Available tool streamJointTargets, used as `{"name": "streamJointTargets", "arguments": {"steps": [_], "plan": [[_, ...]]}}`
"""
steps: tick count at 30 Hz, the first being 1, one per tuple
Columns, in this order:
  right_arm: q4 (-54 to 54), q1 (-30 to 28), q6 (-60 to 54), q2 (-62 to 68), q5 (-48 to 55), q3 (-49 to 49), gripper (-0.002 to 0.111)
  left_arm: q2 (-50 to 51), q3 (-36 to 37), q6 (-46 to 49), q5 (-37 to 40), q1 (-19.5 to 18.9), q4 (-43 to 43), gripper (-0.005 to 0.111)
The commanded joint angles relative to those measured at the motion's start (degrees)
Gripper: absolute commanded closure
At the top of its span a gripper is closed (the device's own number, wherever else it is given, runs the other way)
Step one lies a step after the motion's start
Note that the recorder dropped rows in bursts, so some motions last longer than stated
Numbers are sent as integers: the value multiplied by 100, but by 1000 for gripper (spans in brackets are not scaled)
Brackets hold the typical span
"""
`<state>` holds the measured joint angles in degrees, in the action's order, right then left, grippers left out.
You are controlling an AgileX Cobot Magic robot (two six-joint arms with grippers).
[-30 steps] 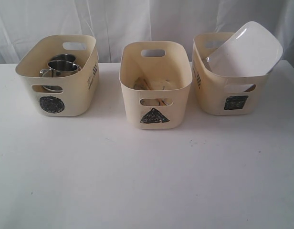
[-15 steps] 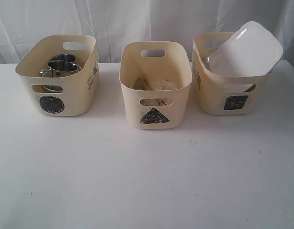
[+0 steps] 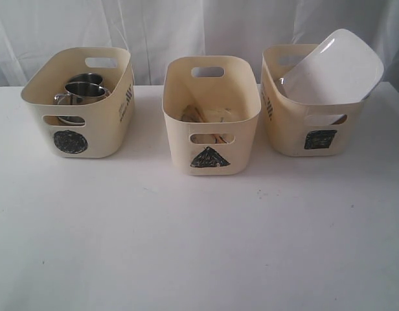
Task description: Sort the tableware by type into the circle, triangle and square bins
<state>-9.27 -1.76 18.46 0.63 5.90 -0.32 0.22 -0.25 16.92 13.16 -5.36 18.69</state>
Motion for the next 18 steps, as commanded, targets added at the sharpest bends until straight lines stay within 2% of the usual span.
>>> {"name": "streamJointTargets", "arguments": {"steps": [1, 4, 18], "plan": [[273, 2, -1411, -16, -523, 32, 108, -22, 25, -1, 15, -23, 63, 106], [518, 2, -1793, -16, -487, 32, 108, -22, 25, -1, 15, -23, 63, 106], [518, 2, -1846, -16, -203, 32, 108, -22, 25, -1, 15, -23, 63, 106]]}}
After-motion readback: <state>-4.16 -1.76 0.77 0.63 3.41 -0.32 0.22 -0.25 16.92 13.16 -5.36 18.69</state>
